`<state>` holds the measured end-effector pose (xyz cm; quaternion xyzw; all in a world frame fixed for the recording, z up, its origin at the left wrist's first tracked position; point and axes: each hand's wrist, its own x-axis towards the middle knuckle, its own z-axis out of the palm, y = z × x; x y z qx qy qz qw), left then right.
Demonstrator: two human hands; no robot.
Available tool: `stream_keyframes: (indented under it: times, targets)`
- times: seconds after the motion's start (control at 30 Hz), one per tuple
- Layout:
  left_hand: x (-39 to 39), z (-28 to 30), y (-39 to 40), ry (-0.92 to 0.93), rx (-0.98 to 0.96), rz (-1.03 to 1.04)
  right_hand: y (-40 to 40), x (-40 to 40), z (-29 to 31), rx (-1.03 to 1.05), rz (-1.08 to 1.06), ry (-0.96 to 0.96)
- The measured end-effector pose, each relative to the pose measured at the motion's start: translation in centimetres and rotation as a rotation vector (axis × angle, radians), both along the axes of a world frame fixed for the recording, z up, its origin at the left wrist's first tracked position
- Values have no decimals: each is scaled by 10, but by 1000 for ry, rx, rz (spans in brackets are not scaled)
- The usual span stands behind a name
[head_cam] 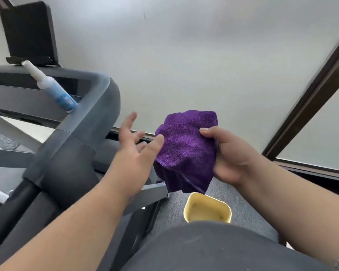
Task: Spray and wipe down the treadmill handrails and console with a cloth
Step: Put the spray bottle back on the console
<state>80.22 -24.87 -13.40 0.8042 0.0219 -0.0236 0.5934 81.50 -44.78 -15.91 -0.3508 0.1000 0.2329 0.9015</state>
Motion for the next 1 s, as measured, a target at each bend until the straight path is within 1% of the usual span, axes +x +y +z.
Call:
stream_keyframes:
  times: [0.03,0.07,0.1,0.13,0.17,0.23,0.3,0.33,0.4,0.47,0.53,0.63,0.77,0.87,1.0]
  targets:
    - [-1,-12,-14,231,-214,-79,-7,-4,-4,-12,-2,1]
    - [-2,-24,-26,381,-401,-149,-14,-9,-9,-29,-4,2]
    - [-3,-35,-36,448,-534,-186,-20,-14,-14,-57,-9,-5]
    - [-3,-44,-44,450,-588,-179,-27,-17,-21,-104,-27,-27]
    - [-4,-51,-52,423,-586,-143,-33,-20,-29,-183,-66,-56]
    - [-6,-67,-64,367,-494,-70,-48,-30,-47,-443,-155,-103]
    - [-7,-82,-75,335,-418,-91,-61,-41,-60,-786,-155,-184]
    - [-8,-90,-78,313,-365,-121,-66,-46,-67,-925,-139,-235]
    - [-7,-107,-85,262,-255,-195,-74,-53,-82,-1069,-138,-288]
    - [-5,-129,-91,276,-160,-248,-78,-57,-101,-1134,-169,-259]
    - [-2,-158,-97,331,-26,-293,-80,-61,-131,-1224,-178,-188]
    - [-1,-200,-99,414,176,-427,-77,-70,-181,-1343,-16,-76]
    - [8,-249,-90,498,411,-675,-66,-78,-232,-1333,208,43]
    - [21,-293,-79,529,532,-777,-54,-73,-269,-1402,324,56]
    - [37,-355,-72,502,607,-815,-40,-56,-323,-1460,335,95]
